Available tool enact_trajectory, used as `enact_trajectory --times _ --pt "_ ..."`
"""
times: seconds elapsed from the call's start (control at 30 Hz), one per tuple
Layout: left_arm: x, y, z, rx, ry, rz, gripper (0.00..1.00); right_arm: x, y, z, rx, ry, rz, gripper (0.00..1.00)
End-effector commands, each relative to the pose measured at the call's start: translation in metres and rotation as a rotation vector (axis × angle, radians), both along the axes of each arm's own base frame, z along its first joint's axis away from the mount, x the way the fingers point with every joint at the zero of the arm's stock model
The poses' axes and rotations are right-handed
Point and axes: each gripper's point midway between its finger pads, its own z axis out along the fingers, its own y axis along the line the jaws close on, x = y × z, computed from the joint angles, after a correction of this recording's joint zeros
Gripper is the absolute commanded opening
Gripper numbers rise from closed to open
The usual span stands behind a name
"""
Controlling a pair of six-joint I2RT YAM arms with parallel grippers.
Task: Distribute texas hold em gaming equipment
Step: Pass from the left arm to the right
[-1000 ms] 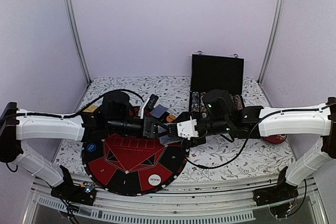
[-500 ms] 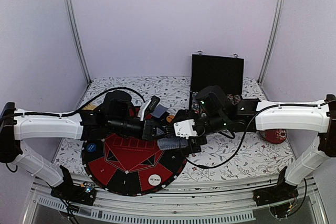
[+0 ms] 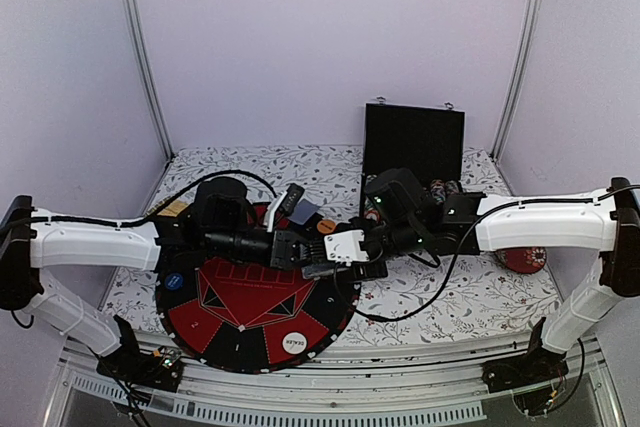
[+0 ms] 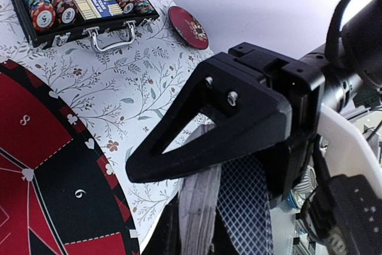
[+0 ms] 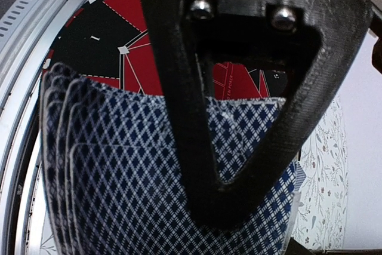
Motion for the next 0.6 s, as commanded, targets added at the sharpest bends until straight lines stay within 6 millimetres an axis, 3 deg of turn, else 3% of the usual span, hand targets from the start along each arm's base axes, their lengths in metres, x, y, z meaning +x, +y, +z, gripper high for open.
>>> enact_trajectory --times 0.0,0.3,0.57 --pt "-0.012 -0.009 0.007 -0.057 0.017 -0.057 0.13 0.006 0.007 0.014 0.066 -0.042 -0.015 0.53" --pt "-0.012 -0.012 0.019 -0.106 0.039 -0.059 0.35 0.008 0.004 0.014 0.076 -0.057 -0.027 0.50" --pt "-0.012 -0.003 0.014 -0.090 0.065 -0.035 0.50 0.010 0.003 0.015 0.078 -0.066 -0.044 0.50"
